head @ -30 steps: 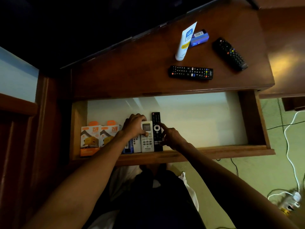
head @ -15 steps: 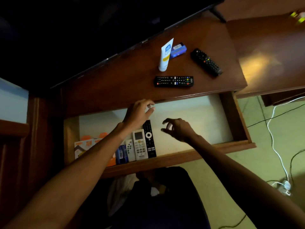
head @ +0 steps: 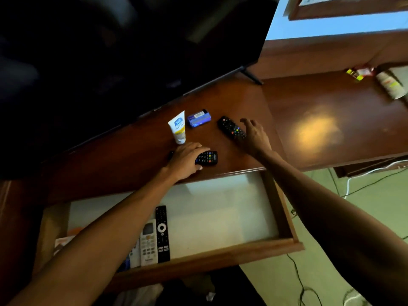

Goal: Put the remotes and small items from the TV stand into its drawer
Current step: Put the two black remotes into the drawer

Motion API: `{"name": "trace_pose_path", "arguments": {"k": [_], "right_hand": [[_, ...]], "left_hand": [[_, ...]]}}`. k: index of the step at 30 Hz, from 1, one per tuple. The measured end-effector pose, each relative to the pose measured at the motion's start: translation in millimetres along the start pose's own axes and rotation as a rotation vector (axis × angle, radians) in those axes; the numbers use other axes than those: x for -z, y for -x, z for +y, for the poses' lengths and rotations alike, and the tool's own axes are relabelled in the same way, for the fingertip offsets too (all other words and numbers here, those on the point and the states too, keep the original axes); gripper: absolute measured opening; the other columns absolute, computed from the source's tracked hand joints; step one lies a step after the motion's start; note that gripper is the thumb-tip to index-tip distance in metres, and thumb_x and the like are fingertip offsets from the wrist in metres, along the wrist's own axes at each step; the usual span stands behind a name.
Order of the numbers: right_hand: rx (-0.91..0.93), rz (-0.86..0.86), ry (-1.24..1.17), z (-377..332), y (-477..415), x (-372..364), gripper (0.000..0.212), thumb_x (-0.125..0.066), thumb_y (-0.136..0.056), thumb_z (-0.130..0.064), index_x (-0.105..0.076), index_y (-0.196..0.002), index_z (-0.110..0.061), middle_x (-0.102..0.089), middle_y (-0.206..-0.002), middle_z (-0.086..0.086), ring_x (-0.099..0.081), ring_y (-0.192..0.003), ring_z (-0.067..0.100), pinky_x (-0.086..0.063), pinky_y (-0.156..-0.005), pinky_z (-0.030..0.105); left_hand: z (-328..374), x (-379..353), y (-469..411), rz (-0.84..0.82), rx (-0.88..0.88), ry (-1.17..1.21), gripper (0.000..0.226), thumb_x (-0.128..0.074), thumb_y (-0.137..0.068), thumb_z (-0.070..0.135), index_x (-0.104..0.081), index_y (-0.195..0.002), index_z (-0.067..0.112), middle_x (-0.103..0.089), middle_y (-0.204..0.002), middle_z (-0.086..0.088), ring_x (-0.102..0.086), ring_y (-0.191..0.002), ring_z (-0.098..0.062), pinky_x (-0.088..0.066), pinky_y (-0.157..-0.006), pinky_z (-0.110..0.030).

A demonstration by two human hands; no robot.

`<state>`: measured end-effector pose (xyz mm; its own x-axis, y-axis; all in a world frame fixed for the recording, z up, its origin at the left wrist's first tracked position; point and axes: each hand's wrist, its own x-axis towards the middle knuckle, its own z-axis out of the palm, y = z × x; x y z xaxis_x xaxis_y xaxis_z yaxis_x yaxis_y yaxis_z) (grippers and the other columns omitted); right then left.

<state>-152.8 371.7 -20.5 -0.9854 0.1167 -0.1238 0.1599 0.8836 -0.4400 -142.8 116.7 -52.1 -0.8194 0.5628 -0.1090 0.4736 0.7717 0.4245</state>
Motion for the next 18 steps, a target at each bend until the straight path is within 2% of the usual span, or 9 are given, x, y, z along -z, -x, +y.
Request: {"name": "trace_pose_path", "arguments": {"k": [3,6,8,11,13,16,18], "right_hand": [[0.007,-0.115,0.074,6,-27,-1,0.074,-0.068,-0.085,-0.033,-0.032,-0.148,-0.019,-0.043,-0.144,0.019,-0.045,-0.128,0.041,-0.045,-0.100,0.051],[0.019,-0.229,0.099,12,-35,-9,0.081,-0.077,-0.078,-0.034,-0.034,-0.146,-0.023,-0.056,-0.131,0.019,-0.058,-0.113,0.041,-0.053,-0.091,0.050],[0.038,-0.218,0.088,17,-33,-13,0.073,-0.078,-0.078,-0.029,-0.041,-0.141,-0.020,-0.061,-0.120,0.018,-0.063,-0.103,0.039,-0.055,-0.087,0.049],[0.062,-0.213,0.028,22,-24,-17,0.066,-0.075,-0.082,-0.020,-0.044,-0.140,-0.018,-0.062,-0.118,0.019,-0.063,-0.102,0.037,-0.054,-0.086,0.045],[0.080,-0.205,-0.026,22,-13,-16,0.067,-0.075,-0.080,-0.021,-0.045,-0.141,-0.022,-0.064,-0.118,0.020,-0.064,-0.103,0.039,-0.053,-0.084,0.044],[0.123,-0.161,-0.118,14,9,-15,0.071,-0.076,-0.078,-0.024,-0.045,-0.142,-0.024,-0.067,-0.120,0.022,-0.064,-0.106,0.041,-0.051,-0.082,0.041],[0.143,-0.169,-0.147,4,26,-15,0.077,-0.077,-0.078,-0.026,-0.041,-0.146,-0.023,-0.065,-0.126,0.020,-0.063,-0.110,0.040,-0.050,-0.084,0.039]], "left_hand": [[10,1,-10,-0.045,0.066,0.012,0.074,-0.080,-0.074,0.018,-0.049,-0.141,0.024,-0.054,-0.139,-0.008,-0.048,-0.128,-0.027,-0.035,-0.109,-0.040],[15,1,-16,-0.046,0.113,0.026,0.067,-0.075,-0.079,0.017,-0.050,-0.140,0.023,-0.058,-0.131,-0.008,-0.051,-0.122,-0.027,-0.039,-0.103,-0.041],[17,0,-13,-0.046,0.129,0.030,0.067,-0.076,-0.079,0.018,-0.050,-0.140,0.025,-0.059,-0.128,-0.006,-0.052,-0.119,-0.025,-0.042,-0.101,-0.041],[19,-6,-4,-0.021,0.141,0.098,0.071,-0.078,-0.077,0.020,-0.049,-0.141,0.027,-0.058,-0.124,-0.004,-0.052,-0.117,-0.023,-0.043,-0.102,-0.039],[21,-7,7,0.030,0.160,0.192,0.072,-0.079,-0.076,0.019,-0.049,-0.141,0.025,-0.057,-0.121,-0.005,-0.050,-0.116,-0.021,-0.040,-0.103,-0.033],[21,-5,28,0.149,0.150,0.281,0.071,-0.082,-0.074,0.021,-0.053,-0.139,0.016,-0.060,-0.116,-0.008,-0.056,-0.108,-0.021,-0.038,-0.091,-0.020],[19,-1,47,0.190,0.139,0.291,0.069,-0.082,-0.075,0.024,-0.054,-0.137,0.014,-0.063,-0.114,-0.007,-0.060,-0.104,-0.018,-0.040,-0.087,-0.018]]}}
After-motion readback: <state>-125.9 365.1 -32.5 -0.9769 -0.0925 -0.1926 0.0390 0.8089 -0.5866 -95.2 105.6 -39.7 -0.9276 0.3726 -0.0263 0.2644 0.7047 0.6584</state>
